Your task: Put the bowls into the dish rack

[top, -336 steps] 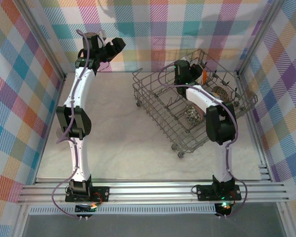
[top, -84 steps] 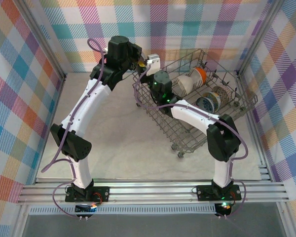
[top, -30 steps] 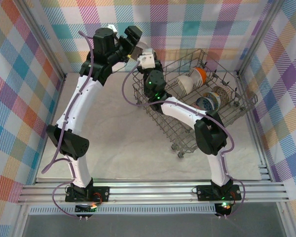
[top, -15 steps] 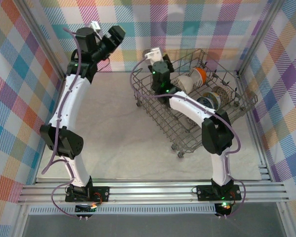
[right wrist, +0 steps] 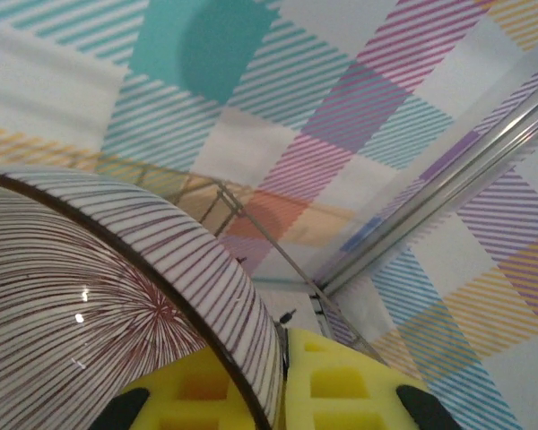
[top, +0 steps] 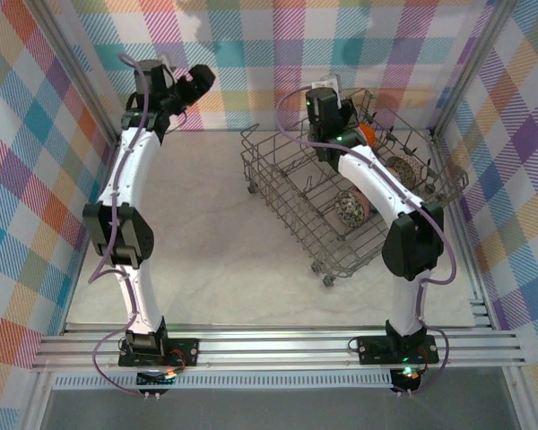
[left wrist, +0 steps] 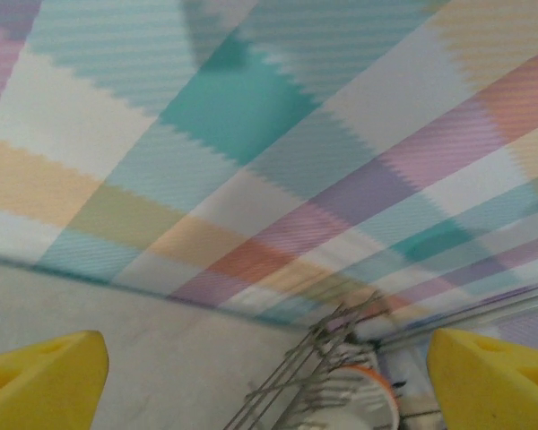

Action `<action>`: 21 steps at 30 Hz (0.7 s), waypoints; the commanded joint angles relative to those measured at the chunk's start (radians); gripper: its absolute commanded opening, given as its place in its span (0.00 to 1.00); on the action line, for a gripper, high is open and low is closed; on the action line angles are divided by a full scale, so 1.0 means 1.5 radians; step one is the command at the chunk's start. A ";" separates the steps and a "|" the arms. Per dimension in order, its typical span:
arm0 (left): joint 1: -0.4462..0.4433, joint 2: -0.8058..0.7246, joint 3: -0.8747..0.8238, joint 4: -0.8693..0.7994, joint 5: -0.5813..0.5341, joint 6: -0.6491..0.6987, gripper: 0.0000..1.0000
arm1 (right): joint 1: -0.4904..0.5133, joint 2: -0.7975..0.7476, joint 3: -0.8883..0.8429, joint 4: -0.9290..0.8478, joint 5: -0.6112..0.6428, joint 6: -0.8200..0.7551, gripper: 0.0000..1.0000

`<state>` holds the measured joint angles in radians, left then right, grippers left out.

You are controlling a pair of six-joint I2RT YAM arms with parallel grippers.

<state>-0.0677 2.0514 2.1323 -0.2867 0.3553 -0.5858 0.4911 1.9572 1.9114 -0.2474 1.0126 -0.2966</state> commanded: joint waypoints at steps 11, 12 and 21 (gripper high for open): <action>0.029 0.045 0.016 0.000 0.070 0.029 0.89 | 0.001 0.103 0.146 -0.295 0.020 0.151 0.00; 0.029 0.048 0.019 0.000 0.072 0.028 0.89 | 0.002 0.108 0.151 -0.312 0.020 0.164 0.00; 0.032 0.055 0.032 0.000 0.086 0.035 0.88 | 0.017 0.144 0.194 -0.404 0.044 0.217 0.00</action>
<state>-0.0299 2.1220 2.1410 -0.3077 0.4561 -0.5556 0.5034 2.1773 2.1548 -0.8108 1.0195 -0.0292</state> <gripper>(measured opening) 0.879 0.093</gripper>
